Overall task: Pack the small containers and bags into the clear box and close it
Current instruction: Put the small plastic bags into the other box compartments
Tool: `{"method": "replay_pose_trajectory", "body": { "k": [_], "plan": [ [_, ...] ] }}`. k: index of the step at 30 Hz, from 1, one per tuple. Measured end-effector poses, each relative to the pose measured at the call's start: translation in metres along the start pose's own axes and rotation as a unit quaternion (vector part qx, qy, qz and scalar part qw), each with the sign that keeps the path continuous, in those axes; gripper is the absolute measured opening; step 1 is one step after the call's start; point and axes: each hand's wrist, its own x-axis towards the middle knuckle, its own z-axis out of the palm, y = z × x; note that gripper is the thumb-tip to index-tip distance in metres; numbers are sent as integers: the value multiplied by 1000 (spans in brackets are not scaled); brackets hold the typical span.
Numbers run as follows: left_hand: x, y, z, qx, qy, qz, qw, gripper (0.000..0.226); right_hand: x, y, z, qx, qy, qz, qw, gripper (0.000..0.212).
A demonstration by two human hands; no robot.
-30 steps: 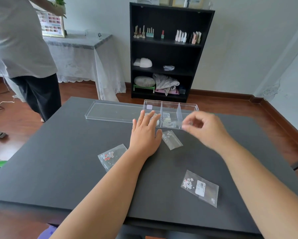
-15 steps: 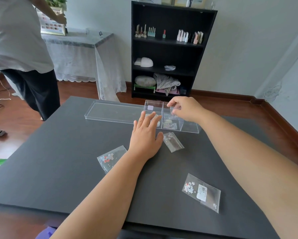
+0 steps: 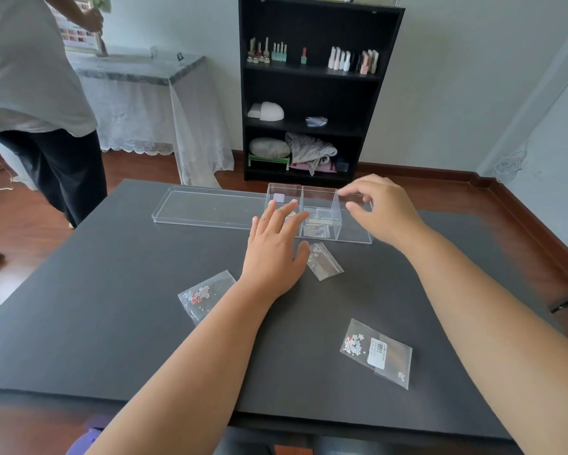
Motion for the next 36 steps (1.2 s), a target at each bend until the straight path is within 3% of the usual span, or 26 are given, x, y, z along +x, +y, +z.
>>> {"method": "replay_pose_trajectory", "body": {
  "k": [3,8,12,16,22,27,31,36],
  "plan": [
    [-4,7,2,4,12,70,997,34,-45,-1,-13,44,-11,40,998,20],
    [-8,15,10,10,-46,111,993,24,-113,-7,-29,113,-220,120,961,20],
    [-7,10,15,45,-105,45,992,28,-142,-18,-29,80,-302,136,940,46],
    [-7,8,15,81,-100,1,992,36,-147,-19,-33,19,-330,153,931,65],
    [-11,10,14,107,-62,-55,991,62,-144,-20,-29,8,-353,174,919,47],
    [-12,12,14,94,-44,-76,992,68,-133,-18,-26,59,-319,164,931,8],
    [-11,10,11,-1,-34,-79,996,72,-107,-8,-29,116,-242,182,946,19],
    [-11,8,8,-155,-16,-100,983,81,-55,7,-38,191,-72,181,962,30]
  ]
}}
